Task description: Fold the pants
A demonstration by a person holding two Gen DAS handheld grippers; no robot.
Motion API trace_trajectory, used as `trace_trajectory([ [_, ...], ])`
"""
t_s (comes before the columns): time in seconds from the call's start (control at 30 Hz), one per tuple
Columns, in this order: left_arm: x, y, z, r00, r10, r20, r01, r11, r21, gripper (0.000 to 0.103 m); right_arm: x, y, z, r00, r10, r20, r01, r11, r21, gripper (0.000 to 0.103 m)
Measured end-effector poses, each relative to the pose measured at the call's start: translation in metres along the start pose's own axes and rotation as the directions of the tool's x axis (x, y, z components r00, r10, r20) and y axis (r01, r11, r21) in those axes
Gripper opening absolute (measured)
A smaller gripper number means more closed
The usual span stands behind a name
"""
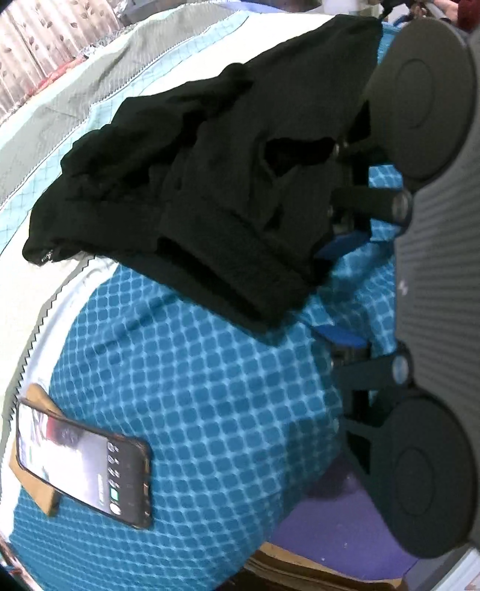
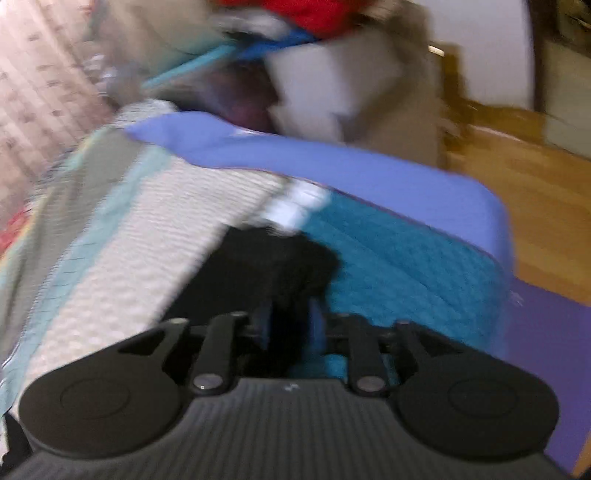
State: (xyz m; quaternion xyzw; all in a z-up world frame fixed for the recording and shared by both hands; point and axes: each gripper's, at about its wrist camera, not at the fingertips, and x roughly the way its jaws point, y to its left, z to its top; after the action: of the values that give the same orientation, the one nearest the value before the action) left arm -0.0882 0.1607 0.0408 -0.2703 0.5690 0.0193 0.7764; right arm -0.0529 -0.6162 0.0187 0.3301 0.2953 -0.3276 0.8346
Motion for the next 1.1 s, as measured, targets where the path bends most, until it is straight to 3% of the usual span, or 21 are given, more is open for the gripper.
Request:
trace_trajectory([
  [0.13, -0.030, 0.023, -0.006, 0.992, -0.061, 0.108, 0.065, 0.998, -0.027, 0.045, -0.019, -0.020, -0.007, 0.999, 0.016, 0.041, -0.020, 0.993, 0.117, 0.041],
  [0.27, -0.055, 0.036, 0.001, 0.964, -0.098, 0.246, 0.114, 0.992, -0.054, 0.047, -0.037, 0.024, -0.009, 0.990, 0.120, 0.076, -0.120, 0.993, -0.007, 0.041],
  [0.4, -0.048, 0.021, 0.016, 0.952, -0.111, 0.286, 0.118, 0.993, -0.006, 0.047, -0.039, 0.101, -0.028, 0.953, 0.302, -0.010, -0.300, 0.940, -0.165, 0.041],
  [0.53, -0.025, -0.015, 0.033, 0.950, -0.145, 0.275, 0.123, 0.988, 0.094, 0.047, -0.033, 0.191, -0.073, 0.902, 0.404, -0.154, -0.432, 0.835, -0.342, 0.041],
  [0.6, -0.012, -0.039, 0.041, 0.947, -0.151, 0.285, 0.106, 0.980, 0.168, 0.047, -0.030, 0.235, -0.102, 0.865, 0.440, -0.241, -0.501, 0.766, -0.403, 0.041],
  [0.77, 0.031, -0.079, 0.047, 0.948, -0.134, 0.288, 0.047, 0.956, 0.288, 0.046, -0.028, 0.329, -0.176, 0.776, 0.468, -0.422, -0.630, 0.574, -0.522, 0.039],
  [0.87, 0.054, -0.092, 0.038, 0.944, -0.107, 0.311, -0.010, 0.936, 0.353, 0.047, -0.028, 0.373, -0.213, 0.731, 0.469, -0.495, -0.682, 0.486, -0.547, 0.039],
  [0.97, 0.065, -0.098, 0.019, 0.925, -0.081, 0.372, -0.093, 0.899, 0.427, 0.047, -0.024, 0.414, -0.242, 0.702, 0.459, -0.545, -0.711, 0.417, -0.566, 0.039],
  [1.03, 0.067, -0.097, 0.007, 0.907, -0.086, 0.412, -0.127, 0.877, 0.463, 0.047, -0.025, 0.443, -0.255, 0.698, 0.448, -0.558, -0.713, 0.371, -0.594, 0.039],
  [1.1, 0.071, -0.094, 0.001, 0.898, -0.094, 0.430, -0.130, 0.877, 0.462, 0.048, -0.028, 0.475, -0.270, 0.699, 0.440, -0.563, -0.708, 0.315, -0.633, 0.041],
])
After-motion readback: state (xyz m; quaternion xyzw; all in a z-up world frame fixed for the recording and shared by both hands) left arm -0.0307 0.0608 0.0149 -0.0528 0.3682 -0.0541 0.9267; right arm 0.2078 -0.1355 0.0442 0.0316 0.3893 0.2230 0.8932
